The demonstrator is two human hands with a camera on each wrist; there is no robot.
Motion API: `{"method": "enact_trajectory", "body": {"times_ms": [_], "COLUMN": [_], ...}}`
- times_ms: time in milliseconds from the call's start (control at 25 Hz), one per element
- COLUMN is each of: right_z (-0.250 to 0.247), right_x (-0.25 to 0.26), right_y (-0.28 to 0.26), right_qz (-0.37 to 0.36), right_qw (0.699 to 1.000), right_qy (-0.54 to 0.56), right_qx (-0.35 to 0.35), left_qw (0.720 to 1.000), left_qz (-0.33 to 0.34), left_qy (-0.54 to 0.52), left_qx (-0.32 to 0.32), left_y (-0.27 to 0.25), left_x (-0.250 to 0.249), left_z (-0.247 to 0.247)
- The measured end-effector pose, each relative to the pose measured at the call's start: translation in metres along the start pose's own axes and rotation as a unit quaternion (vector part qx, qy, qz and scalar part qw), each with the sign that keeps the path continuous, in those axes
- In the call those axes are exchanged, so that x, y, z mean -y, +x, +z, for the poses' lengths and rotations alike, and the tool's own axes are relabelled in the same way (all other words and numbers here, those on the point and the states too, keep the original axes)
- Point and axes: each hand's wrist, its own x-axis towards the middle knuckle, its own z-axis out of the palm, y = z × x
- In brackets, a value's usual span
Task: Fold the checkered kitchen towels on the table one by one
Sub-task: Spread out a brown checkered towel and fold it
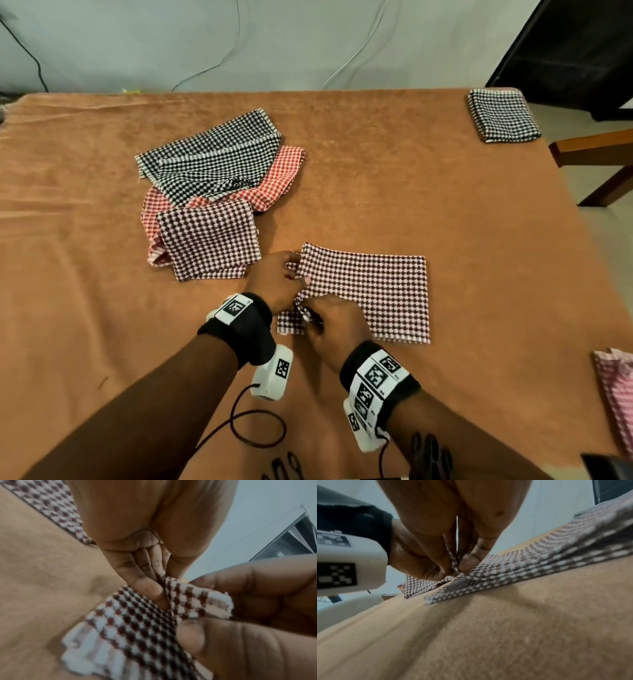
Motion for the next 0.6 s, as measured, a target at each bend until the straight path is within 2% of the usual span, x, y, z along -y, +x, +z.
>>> {"method": "enact_trajectory", "body": {"times_ms": [200,360,520,600], "right_z": [0.017,0.025,0.024,0.016], "right_x": [0.003,0.007,0.009,0.012], "right_y": [0.009,0.006,0.005,0.003], "right_qz": [0.004,0.009,0.010,0.013], "right_qw": [0.999,0.999,0.997,0.997], "right_qy": [-0.020,-0.013,-0.008,0.001], "right_qx": [0.034,0.046,0.070,0.072], "left_qw": [0.997,0.995,0.994,0.988], "left_qz": [0.019,0.041,0.044,0.059], "left_qy": [0.071,0.081,0.092,0.134], "left_qx": [-0.029,-0.043,-0.035,-0.056], "left_y": [0.009,0.011,0.012,0.010], "left_x": [0.021,0.027,0.031,0.027], "left_z": [-0.012,-0.015,-0.017,-0.018]}}
